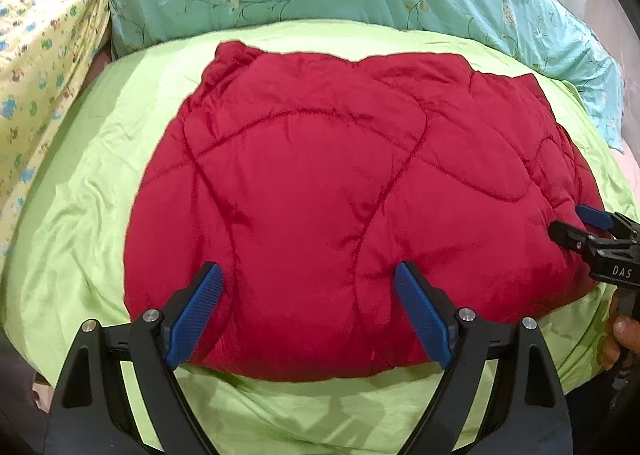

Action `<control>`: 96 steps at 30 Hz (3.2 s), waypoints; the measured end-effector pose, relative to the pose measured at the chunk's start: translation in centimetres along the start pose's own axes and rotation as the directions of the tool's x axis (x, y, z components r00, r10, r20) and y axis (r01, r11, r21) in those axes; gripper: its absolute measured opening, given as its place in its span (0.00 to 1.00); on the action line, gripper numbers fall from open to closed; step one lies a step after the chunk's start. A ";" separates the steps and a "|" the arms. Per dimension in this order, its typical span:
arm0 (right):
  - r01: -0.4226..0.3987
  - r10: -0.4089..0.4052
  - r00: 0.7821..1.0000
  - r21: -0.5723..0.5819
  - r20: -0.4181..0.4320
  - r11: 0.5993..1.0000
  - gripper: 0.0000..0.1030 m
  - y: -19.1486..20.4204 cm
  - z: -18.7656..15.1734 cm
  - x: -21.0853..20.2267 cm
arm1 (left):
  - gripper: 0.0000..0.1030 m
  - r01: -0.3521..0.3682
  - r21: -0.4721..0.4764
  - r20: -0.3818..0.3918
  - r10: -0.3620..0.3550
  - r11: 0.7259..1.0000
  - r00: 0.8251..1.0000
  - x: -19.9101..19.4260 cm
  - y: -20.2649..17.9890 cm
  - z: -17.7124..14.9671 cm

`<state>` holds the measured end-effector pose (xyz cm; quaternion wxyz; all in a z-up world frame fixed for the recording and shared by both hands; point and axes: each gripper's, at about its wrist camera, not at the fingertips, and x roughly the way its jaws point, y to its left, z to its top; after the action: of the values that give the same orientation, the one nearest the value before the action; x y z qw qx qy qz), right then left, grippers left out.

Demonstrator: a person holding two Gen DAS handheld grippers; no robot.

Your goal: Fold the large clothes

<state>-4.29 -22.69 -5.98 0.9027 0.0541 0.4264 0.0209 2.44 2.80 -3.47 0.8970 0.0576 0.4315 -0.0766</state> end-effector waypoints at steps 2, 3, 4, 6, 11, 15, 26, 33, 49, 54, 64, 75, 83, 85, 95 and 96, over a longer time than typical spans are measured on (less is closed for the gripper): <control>-0.002 0.002 1.000 0.000 0.000 1.000 0.94 0.0 0.0 0.1 | 0.86 -0.014 0.014 0.009 0.014 1.000 1.000 0.1 -0.3 0.4; -0.002 0.002 1.000 0.000 0.001 1.000 0.94 0.0 -0.1 0.1 | 0.86 -0.015 0.018 0.010 0.015 1.000 1.000 0.3 -0.3 0.6; -0.001 0.001 1.000 -0.001 0.001 1.000 0.94 0.0 -0.1 0.1 | 0.86 -0.016 0.024 0.008 0.016 1.000 1.000 0.7 -0.5 0.8; 0.001 -0.001 1.000 0.000 -0.001 1.000 0.94 0.0 0.0 0.1 | 0.87 -0.011 0.025 -0.008 0.012 1.000 1.000 1.4 -0.4 1.0; 0.016 -0.015 0.999 -0.017 0.032 1.000 0.93 0.9 1.0 -1.5 | 0.87 -0.002 0.026 -0.014 0.002 1.000 1.000 1.9 -0.3 1.2; -0.007 0.010 0.998 -0.042 0.069 0.999 0.93 2.1 2.9 -2.1 | 0.87 -0.007 0.035 -0.016 0.008 0.999 1.000 2.1 -0.5 1.3; 0.017 -0.018 1.000 -0.041 -0.012 0.999 0.96 1.1 4.2 3.3 | 0.97 -0.002 0.043 -0.023 0.003 0.999 1.000 3.9 -0.4 2.1; 0.019 -0.019 1.000 -0.040 -0.002 0.999 0.97 1.1 3.8 3.6 | 1.00 0.010 0.032 -0.032 -0.009 0.999 0.999 4.8 -0.2 2.6; -0.003 0.004 0.998 -0.008 0.066 1.000 0.95 1.3 2.5 -1.1 | 1.00 0.041 -0.021 0.014 -0.041 0.999 0.999 1.0 1.4 1.2; -0.059 0.060 0.996 -0.021 0.063 0.998 0.96 1.8 1.1 -3.3 | 1.00 0.030 -0.032 0.015 -0.030 0.999 0.999 -0.9 1.6 -0.2; -0.063 0.066 0.997 -0.071 0.039 0.995 0.96 4.9 -3.6 -5.8 | 1.00 -0.004 -0.009 0.031 0.005 1.000 0.999 -3.3 1.0 -3.4; -0.022 0.025 0.999 -0.080 0.046 0.997 0.96 6.4 -6.0 -7.1 | 1.00 0.001 0.002 0.046 -0.001 1.000 0.999 -5.4 0.0 -4.5; 0.007 0.002 0.993 -0.076 0.116 0.997 0.97 7.0 -4.4 -9.0 | 1.00 0.007 0.020 0.083 -0.009 1.000 0.996 -6.6 -1.1 -3.6; 0.013 -0.004 0.993 -0.076 0.118 0.997 0.97 7.1 -4.3 -9.0 | 1.00 0.010 0.022 0.079 -0.012 1.000 0.997 -6.6 -1.2 -3.5; 0.012 -0.005 0.997 -0.086 0.082 0.996 0.97 7.6 -4.3 -7.7 | 1.00 0.010 0.031 0.053 -0.012 0.999 0.999 -5.7 -1.4 -3.5; 0.013 -0.006 0.997 -0.086 0.082 0.996 0.97 7.6 -4.3 -7.7 | 1.00 0.009 0.032 0.053 -0.011 0.999 0.999 -5.7 -1.4 -3.5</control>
<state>-12.39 -15.42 -1.88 0.9210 0.0139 0.3880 0.0328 -4.02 2.56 -1.28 0.9067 0.0676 0.4066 -0.0894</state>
